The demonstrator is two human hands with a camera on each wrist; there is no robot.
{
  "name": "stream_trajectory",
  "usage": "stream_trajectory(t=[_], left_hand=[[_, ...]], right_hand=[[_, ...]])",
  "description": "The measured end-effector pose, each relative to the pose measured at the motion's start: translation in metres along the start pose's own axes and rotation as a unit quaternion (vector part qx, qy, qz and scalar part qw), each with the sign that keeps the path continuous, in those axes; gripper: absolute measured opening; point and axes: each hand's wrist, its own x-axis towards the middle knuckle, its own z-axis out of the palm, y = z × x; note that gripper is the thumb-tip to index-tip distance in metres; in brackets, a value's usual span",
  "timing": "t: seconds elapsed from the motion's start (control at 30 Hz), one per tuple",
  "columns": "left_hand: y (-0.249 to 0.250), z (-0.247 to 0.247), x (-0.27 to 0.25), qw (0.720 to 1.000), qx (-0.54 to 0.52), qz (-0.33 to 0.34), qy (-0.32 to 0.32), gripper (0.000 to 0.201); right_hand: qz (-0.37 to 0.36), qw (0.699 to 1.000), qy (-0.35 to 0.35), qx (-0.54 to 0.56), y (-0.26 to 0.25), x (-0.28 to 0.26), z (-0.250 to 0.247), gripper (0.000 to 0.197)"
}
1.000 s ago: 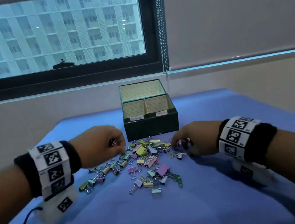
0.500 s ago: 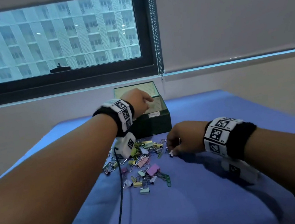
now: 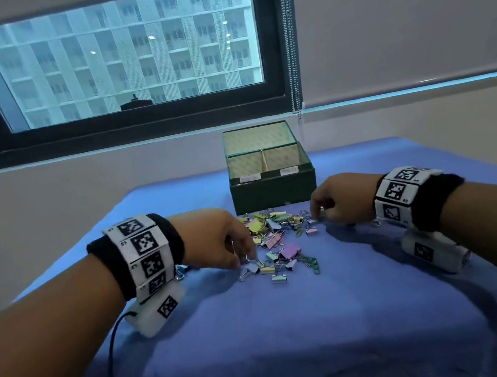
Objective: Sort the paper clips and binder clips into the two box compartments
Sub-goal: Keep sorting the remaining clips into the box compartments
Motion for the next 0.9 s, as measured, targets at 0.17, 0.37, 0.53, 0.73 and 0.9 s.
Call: stream_trajectory(t=[0.17, 0.37, 0.53, 0.73, 0.9], left_hand=[[0.006, 0.008, 0.008, 0.997, -0.046, 0.018, 0.065, 0.025], [0.010, 0.013, 0.019, 0.998, -0.015, 0.033, 0.059, 0.019], [0.005, 0.014, 0.023, 0.996, 0.002, 0.041, 0.079, 0.015], [0.002, 0.018, 0.025, 0.996, -0.006, 0.052, 0.070, 0.018], [-0.001, 0.020, 0.027, 0.997, -0.014, 0.046, 0.063, 0.014]], right_hand=[[0.012, 1.000, -0.012, -0.024, -0.003, 0.002, 0.002, 0.009], [0.019, 1.000, 0.007, 0.003, 0.003, 0.000, -0.002, 0.019], [0.009, 0.999, -0.037, 0.022, -0.002, -0.001, -0.004, 0.019], [0.024, 0.999, -0.015, 0.036, 0.003, 0.002, -0.002, 0.034], [-0.008, 1.000, -0.024, -0.001, 0.001, 0.001, -0.001, 0.028]])
